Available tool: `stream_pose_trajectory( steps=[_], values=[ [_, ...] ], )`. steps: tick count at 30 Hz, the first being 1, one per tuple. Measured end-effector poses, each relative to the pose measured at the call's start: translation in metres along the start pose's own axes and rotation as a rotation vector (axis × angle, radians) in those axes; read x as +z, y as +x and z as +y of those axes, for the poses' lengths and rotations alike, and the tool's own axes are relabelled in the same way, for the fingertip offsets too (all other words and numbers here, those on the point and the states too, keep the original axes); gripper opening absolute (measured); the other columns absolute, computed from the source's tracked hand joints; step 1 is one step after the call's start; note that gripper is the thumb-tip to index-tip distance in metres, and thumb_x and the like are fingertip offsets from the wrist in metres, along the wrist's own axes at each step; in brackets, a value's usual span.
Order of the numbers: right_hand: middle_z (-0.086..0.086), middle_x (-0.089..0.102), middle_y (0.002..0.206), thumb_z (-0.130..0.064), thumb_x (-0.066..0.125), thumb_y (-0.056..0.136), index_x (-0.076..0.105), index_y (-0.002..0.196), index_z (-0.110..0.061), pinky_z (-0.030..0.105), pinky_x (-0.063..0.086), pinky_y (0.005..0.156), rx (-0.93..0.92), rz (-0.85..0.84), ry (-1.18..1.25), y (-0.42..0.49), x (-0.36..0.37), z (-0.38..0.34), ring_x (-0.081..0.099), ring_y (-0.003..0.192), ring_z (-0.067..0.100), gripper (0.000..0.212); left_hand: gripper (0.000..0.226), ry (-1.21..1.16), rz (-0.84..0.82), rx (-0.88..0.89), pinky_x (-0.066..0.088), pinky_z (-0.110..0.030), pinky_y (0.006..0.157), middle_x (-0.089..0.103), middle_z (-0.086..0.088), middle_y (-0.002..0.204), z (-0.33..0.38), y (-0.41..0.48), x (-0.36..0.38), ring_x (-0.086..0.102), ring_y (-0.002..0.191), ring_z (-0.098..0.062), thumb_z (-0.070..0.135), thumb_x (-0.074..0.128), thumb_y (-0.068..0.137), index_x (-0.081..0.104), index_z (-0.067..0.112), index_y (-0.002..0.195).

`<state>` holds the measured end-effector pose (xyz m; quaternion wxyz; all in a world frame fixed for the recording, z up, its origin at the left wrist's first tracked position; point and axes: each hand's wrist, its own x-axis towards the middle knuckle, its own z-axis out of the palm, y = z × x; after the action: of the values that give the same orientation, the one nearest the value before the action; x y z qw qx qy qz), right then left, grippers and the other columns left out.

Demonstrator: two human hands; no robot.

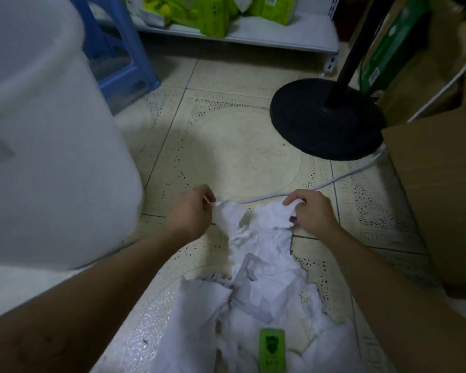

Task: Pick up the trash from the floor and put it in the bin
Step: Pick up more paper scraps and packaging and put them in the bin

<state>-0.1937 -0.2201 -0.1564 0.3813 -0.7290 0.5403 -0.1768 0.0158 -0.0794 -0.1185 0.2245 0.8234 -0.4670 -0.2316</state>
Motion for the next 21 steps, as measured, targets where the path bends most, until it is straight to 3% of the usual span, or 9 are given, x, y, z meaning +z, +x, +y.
stream_pose_trajectory(
  steps=[3,5,8,12,14,15,18,21],
  values=[
    [0.017,0.069,0.082,0.008,0.036,0.081,0.072,0.082,-0.010,0.040,0.060,0.054,0.048,-0.073,0.117,-0.011,-0.008,-0.022,0.066,0.064,0.031,0.041,0.023,0.043,0.052,0.049,0.034,-0.021,0.055,0.056,-0.007,0.091,0.004,-0.001,-0.027,0.053,0.075,-0.020,0.002,0.043,0.091,0.063,0.011,0.094],
    [0.017,0.067,0.076,0.009,0.035,0.081,0.073,0.081,-0.011,0.034,0.056,0.048,0.027,-0.131,0.122,-0.018,-0.013,-0.042,0.064,0.056,0.028,0.043,0.025,0.088,0.052,0.082,0.029,-0.019,0.051,0.051,-0.005,0.086,0.008,-0.005,-0.044,0.048,0.067,-0.015,0.002,0.039,0.091,0.061,0.014,0.085],
    [0.018,0.069,0.079,0.006,0.042,0.083,0.072,0.077,-0.010,0.029,0.055,0.049,-0.036,-0.153,0.132,-0.028,-0.023,-0.080,0.066,0.061,0.025,0.034,0.025,0.127,0.040,0.107,0.031,-0.022,0.045,0.052,-0.006,0.078,0.020,-0.012,-0.071,0.043,0.057,-0.011,0.003,0.034,0.093,0.052,0.016,0.083],
    [0.011,0.070,0.087,-0.024,0.058,0.088,0.071,0.087,-0.008,0.044,0.061,0.068,-0.068,-0.274,0.175,-0.041,-0.042,-0.134,0.071,0.075,0.027,0.021,0.024,0.153,0.087,0.168,0.040,-0.027,0.057,0.062,-0.012,0.092,0.041,-0.022,-0.115,0.053,0.070,-0.021,0.002,0.037,0.090,0.058,0.013,0.090],
    [0.003,0.068,0.091,-0.044,0.065,0.083,0.071,0.091,-0.011,0.038,0.060,0.065,-0.104,-0.303,0.118,-0.049,-0.056,-0.160,0.071,0.071,0.021,0.035,0.018,0.134,0.132,0.217,0.040,-0.027,0.068,0.058,-0.010,0.102,0.053,-0.026,-0.138,0.053,0.081,-0.022,0.010,0.044,0.090,0.060,0.014,0.096],
    [-0.002,0.067,0.095,-0.045,0.070,0.080,0.070,0.094,-0.016,0.029,0.058,0.061,-0.142,-0.282,0.054,-0.054,-0.064,-0.173,0.071,0.067,0.018,0.033,0.014,0.121,0.138,0.254,0.039,-0.027,0.071,0.055,-0.007,0.105,0.060,-0.029,-0.150,0.051,0.084,-0.020,0.018,0.050,0.089,0.058,0.015,0.100],
    [-0.001,0.064,0.104,-0.015,0.077,0.074,0.065,0.099,-0.019,0.021,0.055,0.055,-0.220,-0.215,-0.044,-0.062,-0.087,-0.214,0.071,0.066,0.016,0.028,0.037,0.152,0.089,0.365,0.044,-0.033,0.075,0.043,-0.001,0.108,0.084,-0.037,-0.189,0.050,0.088,-0.021,0.026,0.074,0.075,0.049,0.021,0.102],
    [0.006,0.067,0.097,-0.002,0.072,0.078,0.066,0.103,-0.012,0.013,0.049,0.050,-0.281,-0.167,-0.038,-0.067,-0.103,-0.262,0.066,0.070,0.012,0.028,0.030,0.277,0.131,0.480,0.046,-0.038,0.081,0.047,-0.006,0.111,0.096,-0.041,-0.230,0.054,0.095,-0.029,0.011,0.066,0.079,0.050,0.019,0.104]
  ],
)
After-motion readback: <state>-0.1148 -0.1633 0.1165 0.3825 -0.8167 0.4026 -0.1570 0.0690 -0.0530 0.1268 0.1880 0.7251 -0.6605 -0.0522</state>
